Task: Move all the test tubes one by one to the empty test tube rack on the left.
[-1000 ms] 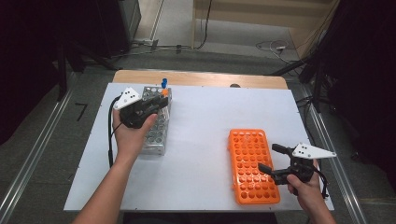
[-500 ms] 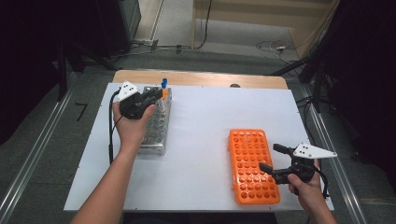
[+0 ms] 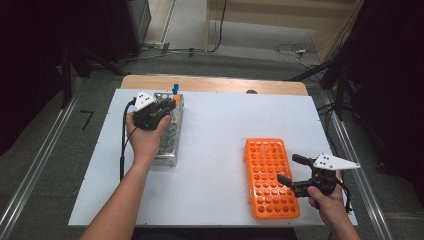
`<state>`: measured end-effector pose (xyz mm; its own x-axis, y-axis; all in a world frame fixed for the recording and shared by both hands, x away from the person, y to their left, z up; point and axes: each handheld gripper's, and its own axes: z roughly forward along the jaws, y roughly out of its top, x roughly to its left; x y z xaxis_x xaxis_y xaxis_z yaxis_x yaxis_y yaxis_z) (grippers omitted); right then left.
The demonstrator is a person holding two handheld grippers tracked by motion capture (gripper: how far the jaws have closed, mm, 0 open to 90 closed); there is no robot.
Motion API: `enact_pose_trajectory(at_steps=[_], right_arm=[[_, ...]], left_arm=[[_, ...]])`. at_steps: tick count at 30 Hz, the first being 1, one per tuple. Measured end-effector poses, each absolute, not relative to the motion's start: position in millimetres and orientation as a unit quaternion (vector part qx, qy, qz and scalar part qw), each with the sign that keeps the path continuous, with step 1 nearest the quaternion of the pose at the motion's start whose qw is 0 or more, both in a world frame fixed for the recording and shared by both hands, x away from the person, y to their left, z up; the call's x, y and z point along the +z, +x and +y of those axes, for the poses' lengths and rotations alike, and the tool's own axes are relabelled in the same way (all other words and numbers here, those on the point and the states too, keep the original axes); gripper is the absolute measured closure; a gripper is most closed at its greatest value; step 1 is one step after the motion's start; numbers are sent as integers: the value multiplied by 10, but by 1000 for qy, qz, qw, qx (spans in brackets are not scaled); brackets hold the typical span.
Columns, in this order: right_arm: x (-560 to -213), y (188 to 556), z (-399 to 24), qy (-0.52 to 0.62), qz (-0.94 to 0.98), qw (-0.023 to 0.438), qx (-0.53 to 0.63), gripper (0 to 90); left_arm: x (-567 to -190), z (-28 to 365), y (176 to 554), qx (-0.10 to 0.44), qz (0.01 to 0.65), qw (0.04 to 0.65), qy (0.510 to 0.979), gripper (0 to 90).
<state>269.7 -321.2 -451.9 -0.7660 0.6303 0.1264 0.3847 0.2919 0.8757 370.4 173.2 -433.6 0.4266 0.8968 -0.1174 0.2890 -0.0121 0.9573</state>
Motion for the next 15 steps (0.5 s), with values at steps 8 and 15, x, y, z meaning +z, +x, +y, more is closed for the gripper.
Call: enact_pose_trajectory(at_steps=[8,15], right_arm=[[-4524,2705,-3207,321,795,123,499,20],[-4523,2748,-3190,324,793,125,501,23]], left_arm=[[-4268,1751,3607,267,470,537,648,425],[-4160,1720,3365,248,448,559,652,210]])
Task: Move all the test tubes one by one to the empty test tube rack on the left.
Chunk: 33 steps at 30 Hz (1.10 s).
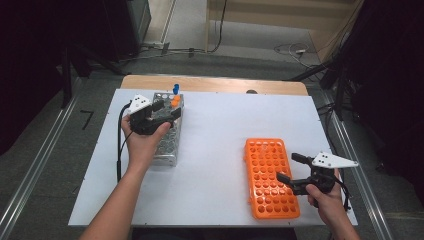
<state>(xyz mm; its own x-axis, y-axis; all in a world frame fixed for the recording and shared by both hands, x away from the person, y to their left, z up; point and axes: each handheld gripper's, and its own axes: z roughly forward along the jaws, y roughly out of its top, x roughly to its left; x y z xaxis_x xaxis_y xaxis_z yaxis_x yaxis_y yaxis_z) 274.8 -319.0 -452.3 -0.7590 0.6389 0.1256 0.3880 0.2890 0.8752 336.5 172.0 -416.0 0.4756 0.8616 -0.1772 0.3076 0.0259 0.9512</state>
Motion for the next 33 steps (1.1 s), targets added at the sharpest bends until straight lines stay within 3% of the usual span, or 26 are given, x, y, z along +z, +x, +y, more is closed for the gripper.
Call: enact_pose_trajectory(at_steps=[2,6,22,29,33], right_arm=[[-4519,2763,-3182,326,790,124,504,26],[-4506,2797,-3156,329,786,121,508,27],[-4434,2982,-2919,339,783,132,505,60],[-4506,3132,-2798,346,788,138,491,164],[-4564,3218,-2740,346,794,125,483,307]], left_arm=[[-4147,1701,3264,239,446,565,652,118],[-4157,1671,3093,232,439,568,656,25],[-4204,1575,2435,204,406,587,670,0],[-4289,1533,2336,196,405,583,677,0],[-4322,1507,2319,192,404,581,680,0]])
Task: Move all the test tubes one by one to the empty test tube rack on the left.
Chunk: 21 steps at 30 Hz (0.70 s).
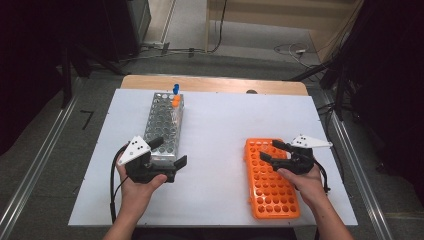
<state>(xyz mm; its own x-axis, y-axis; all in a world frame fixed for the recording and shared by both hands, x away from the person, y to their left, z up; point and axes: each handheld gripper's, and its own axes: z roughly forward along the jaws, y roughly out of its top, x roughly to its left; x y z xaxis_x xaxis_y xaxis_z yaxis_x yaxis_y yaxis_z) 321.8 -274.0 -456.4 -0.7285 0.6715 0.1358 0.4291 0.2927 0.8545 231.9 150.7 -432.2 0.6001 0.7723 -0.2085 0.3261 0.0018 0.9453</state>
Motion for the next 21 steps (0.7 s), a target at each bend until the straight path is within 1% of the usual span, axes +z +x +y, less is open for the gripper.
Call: enact_pose_trajectory(at_steps=[2,4,7,15,18,21], right_arm=[[-4592,3244,-2705,344,801,116,476,365],[-4590,3254,-2676,348,807,116,462,443],[-4600,3262,-2641,347,819,106,444,522],[-4611,3238,-2547,350,837,126,401,664],[-4617,3220,-2503,353,842,147,381,717],[-4617,3218,-2495,358,840,157,376,736]], left_arm=[[-4331,1491,2316,190,402,581,682,0],[-4342,1481,2313,187,401,581,683,0],[-4355,1461,2313,184,401,579,685,0],[-4351,1426,2320,183,402,581,684,0],[-4349,1409,2326,183,401,582,684,0],[-4345,1386,2328,182,397,582,686,0]])
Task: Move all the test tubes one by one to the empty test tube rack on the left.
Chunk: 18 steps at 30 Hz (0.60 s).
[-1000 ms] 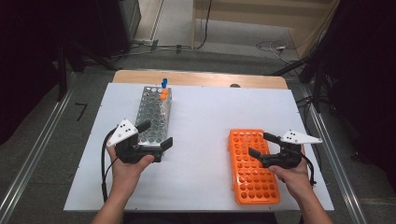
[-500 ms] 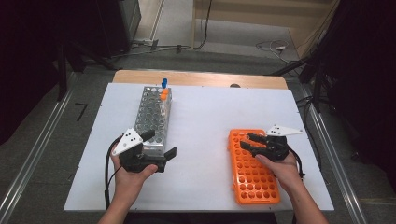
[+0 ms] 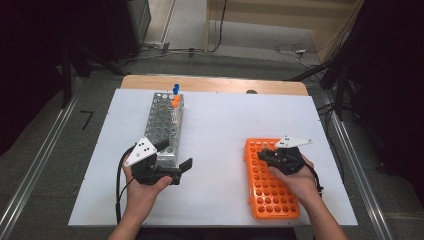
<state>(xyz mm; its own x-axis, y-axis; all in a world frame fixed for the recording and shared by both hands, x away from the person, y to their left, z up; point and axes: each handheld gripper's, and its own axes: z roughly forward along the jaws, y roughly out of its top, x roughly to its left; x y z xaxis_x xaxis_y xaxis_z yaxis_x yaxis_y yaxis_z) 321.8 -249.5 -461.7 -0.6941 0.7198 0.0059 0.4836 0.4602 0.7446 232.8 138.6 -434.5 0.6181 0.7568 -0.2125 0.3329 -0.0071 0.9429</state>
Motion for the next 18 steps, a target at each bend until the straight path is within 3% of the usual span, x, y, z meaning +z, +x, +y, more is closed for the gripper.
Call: enact_pose_trajectory(at_steps=[12,18], right_arm=[[-4419,3103,-2564,362,807,177,431,739],[-4298,3023,-2543,351,800,165,459,740]], left_arm=[[-4289,1295,2316,180,381,592,687,7],[-4247,1209,2306,172,365,600,691,23]])
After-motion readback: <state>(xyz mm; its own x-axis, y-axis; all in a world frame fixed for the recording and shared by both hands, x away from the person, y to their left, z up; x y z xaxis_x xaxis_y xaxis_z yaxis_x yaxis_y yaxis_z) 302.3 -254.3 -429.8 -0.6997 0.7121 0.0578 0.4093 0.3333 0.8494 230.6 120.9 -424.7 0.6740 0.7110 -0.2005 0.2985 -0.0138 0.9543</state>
